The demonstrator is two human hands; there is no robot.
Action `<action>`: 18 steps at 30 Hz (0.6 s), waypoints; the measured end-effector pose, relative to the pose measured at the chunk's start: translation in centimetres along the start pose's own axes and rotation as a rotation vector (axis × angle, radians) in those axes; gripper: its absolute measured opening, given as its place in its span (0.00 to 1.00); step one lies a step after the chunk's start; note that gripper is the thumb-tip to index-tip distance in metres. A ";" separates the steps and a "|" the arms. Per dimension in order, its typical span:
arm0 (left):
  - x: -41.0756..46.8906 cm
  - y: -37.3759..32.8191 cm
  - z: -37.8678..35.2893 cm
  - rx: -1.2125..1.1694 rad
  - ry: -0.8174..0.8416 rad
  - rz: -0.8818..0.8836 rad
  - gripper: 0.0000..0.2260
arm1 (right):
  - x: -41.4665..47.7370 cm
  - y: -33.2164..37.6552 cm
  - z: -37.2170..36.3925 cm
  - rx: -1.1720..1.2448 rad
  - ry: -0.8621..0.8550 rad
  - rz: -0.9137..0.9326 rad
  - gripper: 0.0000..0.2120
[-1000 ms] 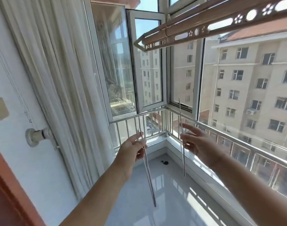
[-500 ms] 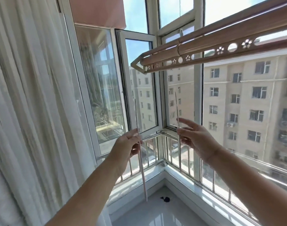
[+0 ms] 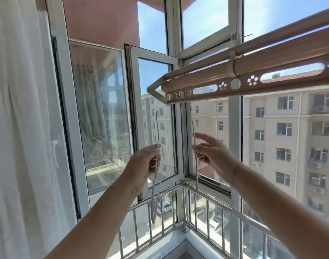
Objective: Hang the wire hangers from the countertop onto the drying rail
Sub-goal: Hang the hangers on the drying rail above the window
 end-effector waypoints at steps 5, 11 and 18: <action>6.1 0.5 0.3 -0.027 0.040 -0.037 0.11 | 5.9 0.4 -0.6 -0.066 -0.014 0.039 0.25; 12.2 1.4 0.9 -0.062 0.121 -0.088 0.11 | 10.8 0.3 -1.5 -0.100 -0.056 0.088 0.24; 18.4 1.6 1.3 -0.110 0.247 -0.105 0.13 | 14.7 -0.2 -2.4 -0.146 -0.164 0.109 0.24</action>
Point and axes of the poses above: each hand's wrist, its own x-axis towards the middle knuckle, its own z-axis out of the back of the hand, y = z × x, the point moved 4 cm from there along x, towards the middle knuckle, and after that the axes turned 6 degrees about -z, right-handed, at the moved point
